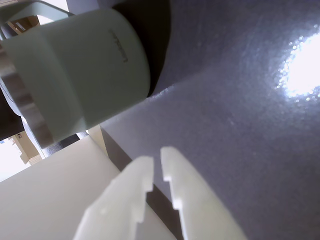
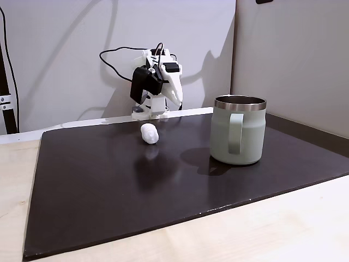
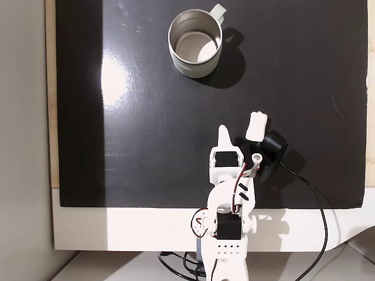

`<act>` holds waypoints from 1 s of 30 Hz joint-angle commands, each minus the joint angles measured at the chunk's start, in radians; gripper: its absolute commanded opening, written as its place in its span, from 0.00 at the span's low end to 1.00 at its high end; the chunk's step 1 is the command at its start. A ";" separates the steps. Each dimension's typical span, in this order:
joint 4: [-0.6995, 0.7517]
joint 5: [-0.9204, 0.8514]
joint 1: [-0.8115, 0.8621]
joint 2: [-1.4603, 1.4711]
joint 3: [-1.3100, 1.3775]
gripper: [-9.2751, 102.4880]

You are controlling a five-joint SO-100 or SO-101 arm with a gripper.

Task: Grasp a gauze and put it in the cup.

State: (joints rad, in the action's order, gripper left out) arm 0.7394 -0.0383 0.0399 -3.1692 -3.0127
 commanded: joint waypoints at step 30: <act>0.373 -0.230 0.184 0.025 0.413 0.12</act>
State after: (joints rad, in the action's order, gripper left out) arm 1.0354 -0.1749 0.1887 -3.1615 -2.7504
